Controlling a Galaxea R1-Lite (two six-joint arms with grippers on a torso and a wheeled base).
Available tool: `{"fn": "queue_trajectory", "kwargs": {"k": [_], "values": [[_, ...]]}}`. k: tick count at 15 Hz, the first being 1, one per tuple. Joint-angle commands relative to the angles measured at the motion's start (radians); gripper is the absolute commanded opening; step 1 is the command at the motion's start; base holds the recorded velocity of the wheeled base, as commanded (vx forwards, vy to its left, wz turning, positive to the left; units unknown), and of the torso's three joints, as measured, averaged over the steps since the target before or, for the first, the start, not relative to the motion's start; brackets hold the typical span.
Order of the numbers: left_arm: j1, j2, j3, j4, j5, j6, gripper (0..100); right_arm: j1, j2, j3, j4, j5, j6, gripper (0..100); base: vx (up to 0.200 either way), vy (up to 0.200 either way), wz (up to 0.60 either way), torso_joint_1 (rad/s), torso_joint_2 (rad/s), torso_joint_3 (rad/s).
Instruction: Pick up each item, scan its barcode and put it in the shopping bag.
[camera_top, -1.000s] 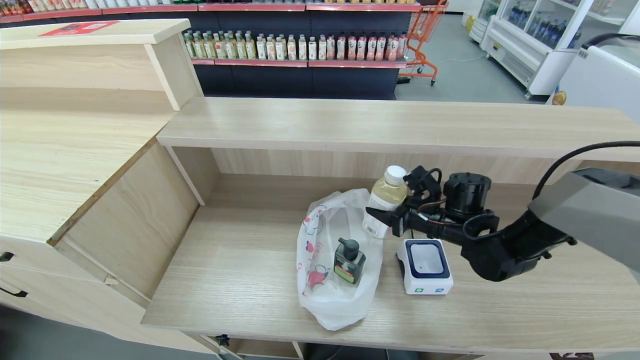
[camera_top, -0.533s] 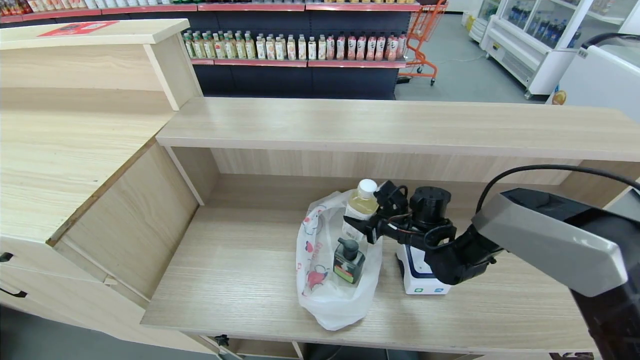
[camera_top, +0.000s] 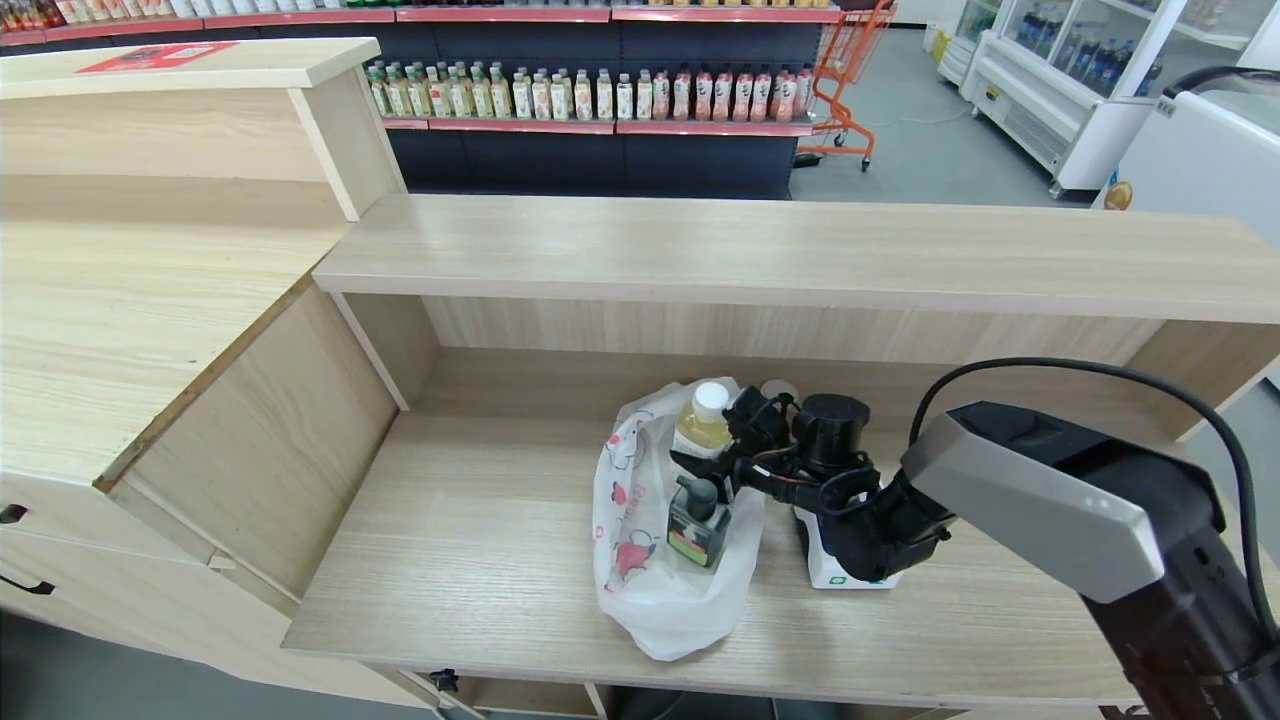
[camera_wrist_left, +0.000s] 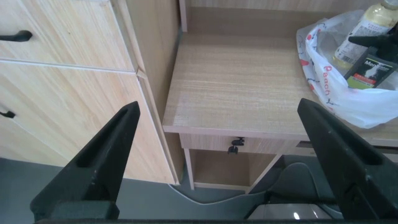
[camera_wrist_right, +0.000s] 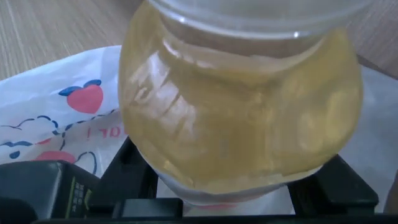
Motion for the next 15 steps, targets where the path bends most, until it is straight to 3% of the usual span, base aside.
{"fn": "queue_trajectory", "kwargs": {"k": [1,6,8,15], "values": [[0.000,0.000,0.000,0.000,0.000,0.000,100,0.000,0.013,0.000,-0.002,0.001,0.000,100,0.000,0.000,0.00,0.000,0.00,0.000],[0.000,0.000,0.000,0.000,0.000,0.000,100,-0.007,-0.066,0.011,-0.004,0.002,0.069,100,0.000,0.000,0.00,0.000,0.00,0.000],[0.000,0.000,0.000,0.000,0.000,0.000,100,-0.007,-0.173,0.059,0.007,0.001,0.192,100,0.000,0.000,0.00,0.000,0.00,0.000],[0.000,0.000,0.000,0.000,0.000,0.000,100,-0.133,-0.596,0.396,0.073,0.013,0.328,100,0.000,0.000,0.00,0.000,0.00,0.000]]}}
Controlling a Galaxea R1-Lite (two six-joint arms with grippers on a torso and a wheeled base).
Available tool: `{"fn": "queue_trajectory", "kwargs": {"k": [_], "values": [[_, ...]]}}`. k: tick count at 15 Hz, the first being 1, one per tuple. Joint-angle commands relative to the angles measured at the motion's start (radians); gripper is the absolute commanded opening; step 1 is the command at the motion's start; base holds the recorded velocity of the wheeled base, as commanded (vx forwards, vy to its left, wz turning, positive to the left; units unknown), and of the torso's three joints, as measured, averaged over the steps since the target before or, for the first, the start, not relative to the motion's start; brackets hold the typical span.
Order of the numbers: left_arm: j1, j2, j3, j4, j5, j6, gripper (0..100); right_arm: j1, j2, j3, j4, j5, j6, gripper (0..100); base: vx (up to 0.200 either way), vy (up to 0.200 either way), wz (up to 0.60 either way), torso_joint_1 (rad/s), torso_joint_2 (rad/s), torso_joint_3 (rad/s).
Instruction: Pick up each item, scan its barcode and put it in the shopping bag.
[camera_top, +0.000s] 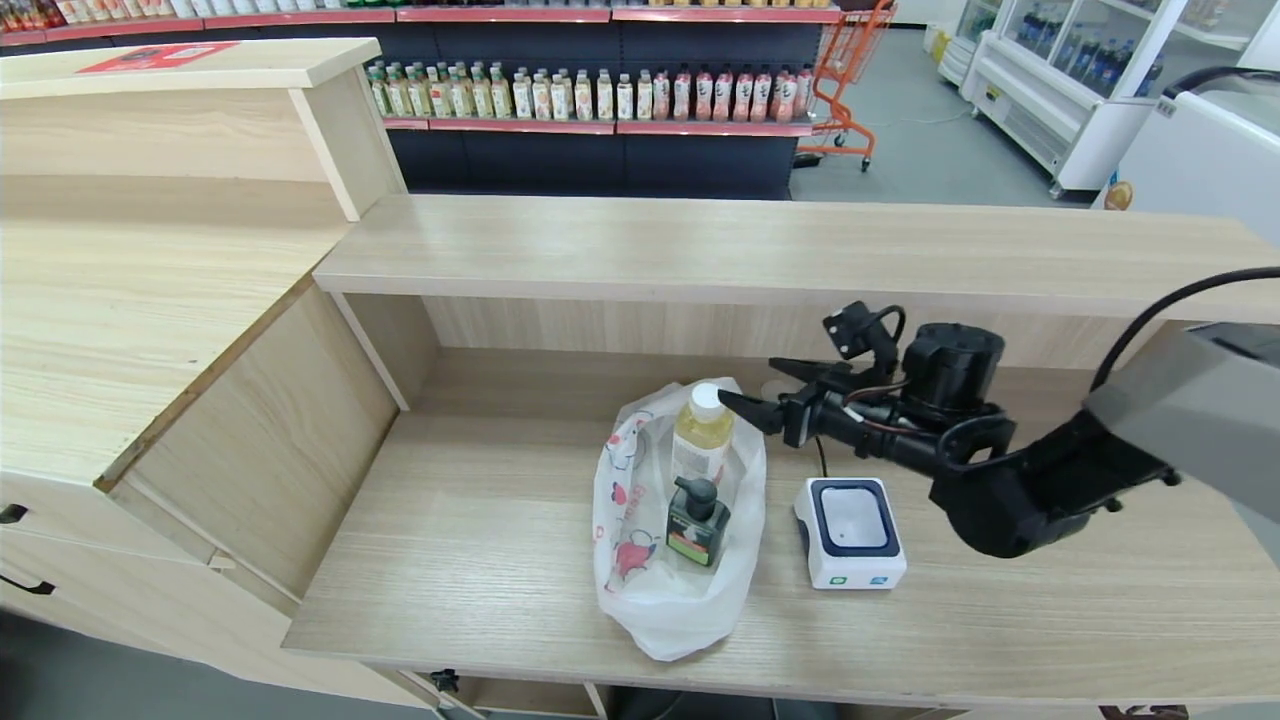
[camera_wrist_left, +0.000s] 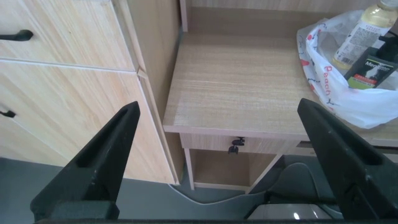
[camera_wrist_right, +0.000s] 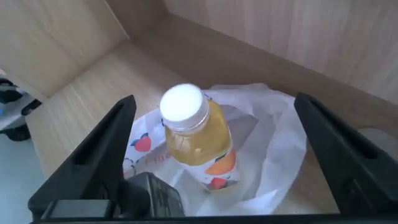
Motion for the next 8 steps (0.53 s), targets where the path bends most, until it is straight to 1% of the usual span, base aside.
{"fn": "queue_trajectory", "kwargs": {"k": [1,2,4,5,7,8], "values": [[0.001,0.000,0.000,0.000,0.000,0.000,100,-0.083,-0.242,0.103,0.086,0.008,0.025,100,0.000,0.000,0.00,0.000,0.00,0.000],[0.000,0.000,0.000,0.000,0.000,0.000,100,-0.144,-0.390,0.154,0.232,0.008,0.026,100,0.000,0.000,0.00,0.000,0.00,0.000],[0.000,0.000,0.000,0.000,0.000,0.000,100,-0.209,-0.622,0.235,0.425,-0.006,0.060,100,0.000,0.000,0.00,0.000,0.00,0.000],[0.000,0.000,0.000,0.000,0.000,0.000,100,-0.233,-0.772,0.307,0.533,-0.056,0.052,100,0.000,0.000,0.00,0.000,0.00,0.000],[0.000,0.000,0.000,0.000,0.000,0.000,100,-0.235,-0.999,0.477,0.576,-0.248,0.026,100,0.000,0.000,0.00,0.000,0.00,0.000],[0.001,0.000,0.000,0.000,0.000,0.000,100,-0.239,-1.122,0.589,0.580,-0.302,0.026,100,0.000,0.000,0.00,0.000,0.00,0.000]]}}
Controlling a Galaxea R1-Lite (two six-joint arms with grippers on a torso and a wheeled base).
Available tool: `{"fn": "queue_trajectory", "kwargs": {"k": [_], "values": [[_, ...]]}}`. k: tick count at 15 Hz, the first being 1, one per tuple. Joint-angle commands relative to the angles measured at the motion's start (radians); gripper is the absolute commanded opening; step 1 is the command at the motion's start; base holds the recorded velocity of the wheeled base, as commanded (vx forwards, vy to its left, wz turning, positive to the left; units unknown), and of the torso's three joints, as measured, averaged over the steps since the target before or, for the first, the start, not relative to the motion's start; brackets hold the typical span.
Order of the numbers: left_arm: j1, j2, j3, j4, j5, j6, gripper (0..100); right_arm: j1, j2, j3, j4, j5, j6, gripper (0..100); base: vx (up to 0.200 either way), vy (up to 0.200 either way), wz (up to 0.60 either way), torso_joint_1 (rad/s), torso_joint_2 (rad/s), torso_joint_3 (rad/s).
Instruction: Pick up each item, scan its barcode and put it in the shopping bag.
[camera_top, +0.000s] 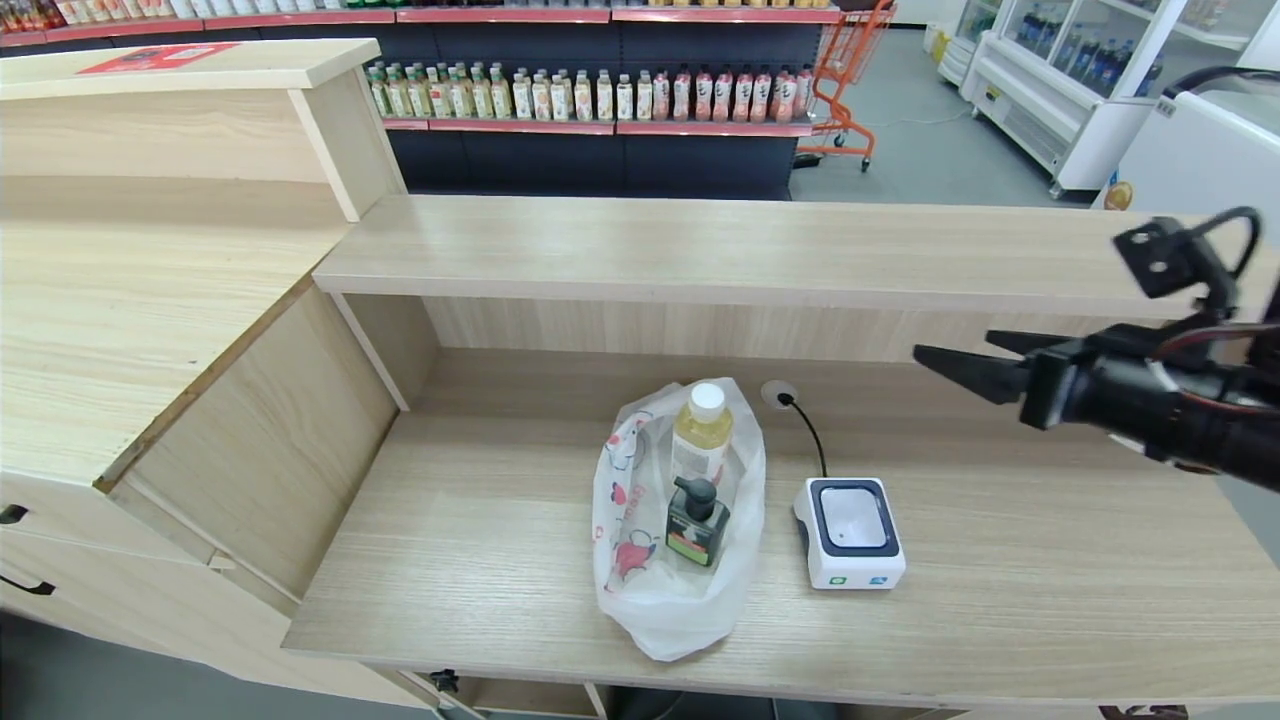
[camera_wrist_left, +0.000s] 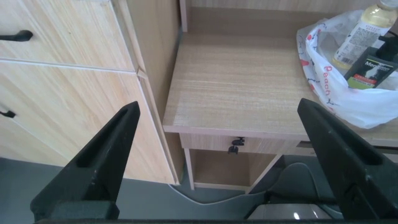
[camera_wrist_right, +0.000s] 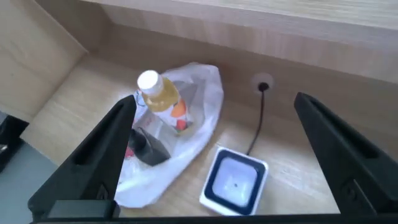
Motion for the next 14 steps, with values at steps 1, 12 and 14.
{"fn": "queue_trajectory", "kwargs": {"k": [1,12,14], "values": [[0.002,0.000,0.000,0.000,0.000,0.000,100,-0.048,-0.557,0.403,0.117,-0.175,-0.013,100,0.000,0.000,0.00,0.000,0.00,0.000],[0.000,0.000,0.000,0.000,0.000,0.000,100,-0.136,-1.435,0.671,0.663,-0.277,-0.091,100,0.000,0.000,0.00,0.000,0.00,0.000],[0.002,0.000,0.000,0.000,0.000,0.000,100,-0.137,-1.435,0.671,0.668,-0.277,-0.082,100,0.000,0.000,0.00,0.000,0.00,0.000]]}}
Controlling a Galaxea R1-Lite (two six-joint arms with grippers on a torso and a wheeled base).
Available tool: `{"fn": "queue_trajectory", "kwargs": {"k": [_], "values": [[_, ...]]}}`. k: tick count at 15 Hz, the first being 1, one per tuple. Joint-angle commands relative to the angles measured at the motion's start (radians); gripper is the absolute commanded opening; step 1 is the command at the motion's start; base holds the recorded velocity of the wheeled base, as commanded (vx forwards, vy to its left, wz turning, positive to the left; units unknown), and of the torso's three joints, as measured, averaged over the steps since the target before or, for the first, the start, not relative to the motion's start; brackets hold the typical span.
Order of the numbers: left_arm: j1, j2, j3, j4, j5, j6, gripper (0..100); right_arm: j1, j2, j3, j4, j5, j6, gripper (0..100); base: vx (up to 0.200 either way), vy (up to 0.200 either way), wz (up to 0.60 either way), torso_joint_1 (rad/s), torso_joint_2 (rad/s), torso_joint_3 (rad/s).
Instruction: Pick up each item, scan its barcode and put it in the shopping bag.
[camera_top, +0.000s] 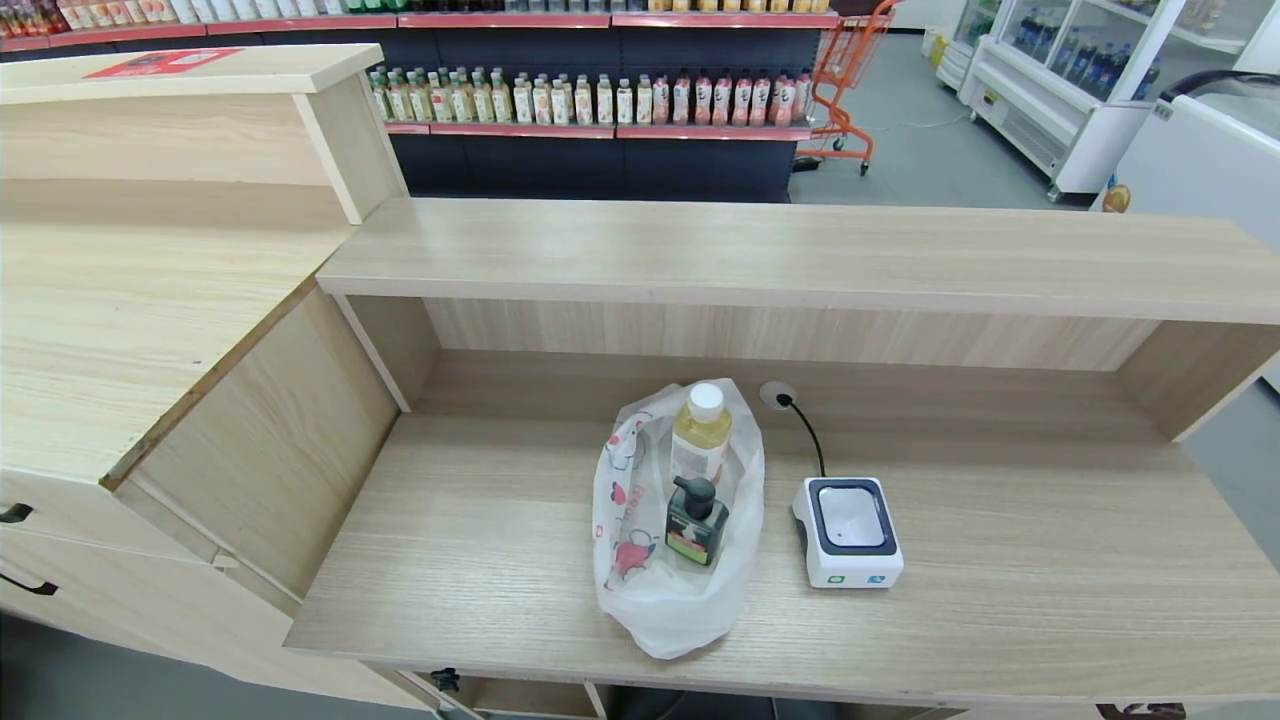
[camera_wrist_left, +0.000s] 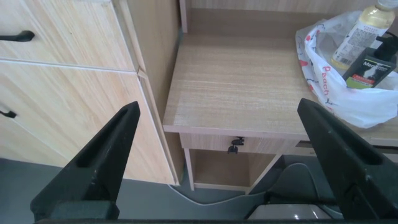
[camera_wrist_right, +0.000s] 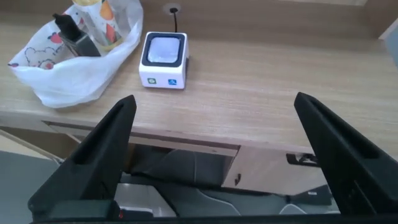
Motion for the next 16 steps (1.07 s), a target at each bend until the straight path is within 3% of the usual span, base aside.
{"fn": "queue_trajectory", "kwargs": {"k": [1,16], "values": [[0.000,0.000,0.000,0.000,0.000,0.000,100,-0.001,-0.030,0.003,-0.001,-0.001,0.005,100,0.000,0.000,0.00,0.000,0.00,0.000],[0.000,0.000,0.000,0.000,0.000,-0.003,100,-0.001,-0.030,0.003,-0.001,-0.001,0.005,100,0.000,0.000,0.00,0.000,0.00,0.000]]}}
